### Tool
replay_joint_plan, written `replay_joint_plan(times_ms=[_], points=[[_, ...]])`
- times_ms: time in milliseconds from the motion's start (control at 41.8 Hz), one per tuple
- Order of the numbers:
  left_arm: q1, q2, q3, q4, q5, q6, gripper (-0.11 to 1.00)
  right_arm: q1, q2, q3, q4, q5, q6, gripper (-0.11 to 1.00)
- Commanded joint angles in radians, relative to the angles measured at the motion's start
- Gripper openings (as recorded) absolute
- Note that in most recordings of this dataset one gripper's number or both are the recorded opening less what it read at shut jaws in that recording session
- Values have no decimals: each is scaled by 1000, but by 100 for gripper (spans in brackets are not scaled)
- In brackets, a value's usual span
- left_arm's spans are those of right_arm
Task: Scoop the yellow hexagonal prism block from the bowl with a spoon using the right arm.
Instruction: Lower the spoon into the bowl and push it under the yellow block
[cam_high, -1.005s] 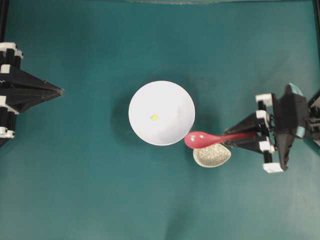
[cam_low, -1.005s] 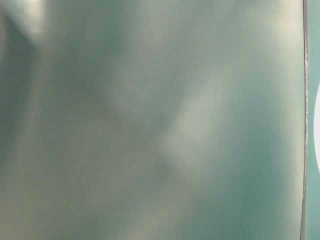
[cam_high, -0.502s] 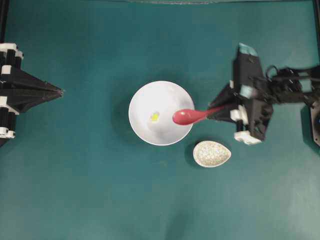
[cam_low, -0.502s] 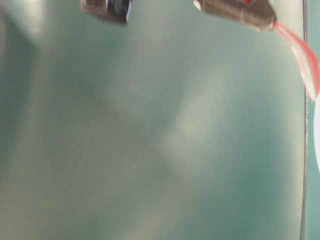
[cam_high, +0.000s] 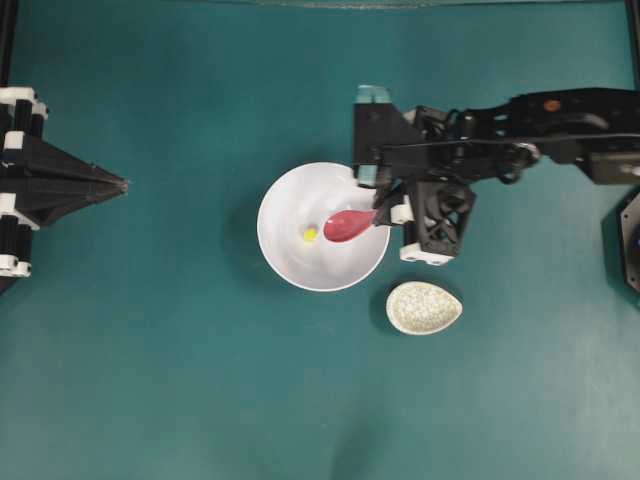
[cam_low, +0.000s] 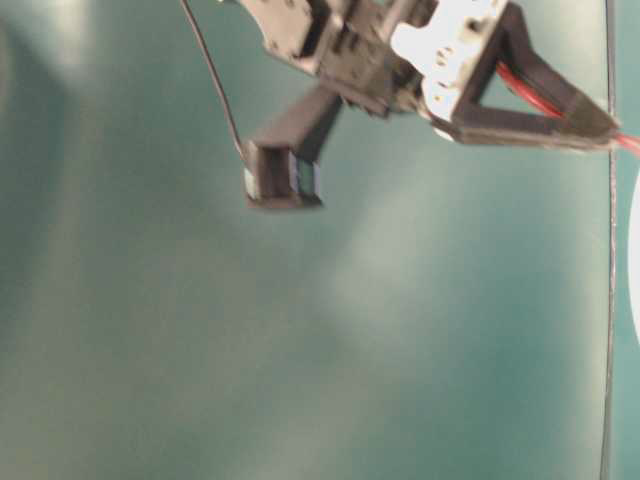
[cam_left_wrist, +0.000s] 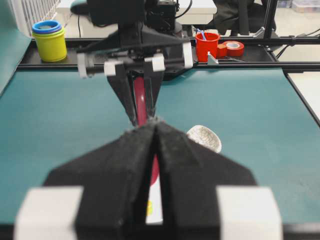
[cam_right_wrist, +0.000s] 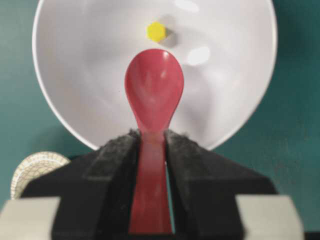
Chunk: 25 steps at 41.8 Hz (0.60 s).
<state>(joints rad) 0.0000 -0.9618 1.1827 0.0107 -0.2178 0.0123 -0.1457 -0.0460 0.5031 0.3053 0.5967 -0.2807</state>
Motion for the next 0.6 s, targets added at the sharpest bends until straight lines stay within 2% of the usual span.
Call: replay_joint_plan(times_ms=[0, 311, 574], points=[[2, 11, -17, 3, -6, 0, 0, -2, 11, -41, -3, 15, 3, 22], [2, 11, -15, 3, -6, 0, 0, -2, 58, -46, -3, 0, 11, 22], [2, 9, -15, 3, -6, 0, 0, 11, 84, -46, 2, -61, 9, 22]])
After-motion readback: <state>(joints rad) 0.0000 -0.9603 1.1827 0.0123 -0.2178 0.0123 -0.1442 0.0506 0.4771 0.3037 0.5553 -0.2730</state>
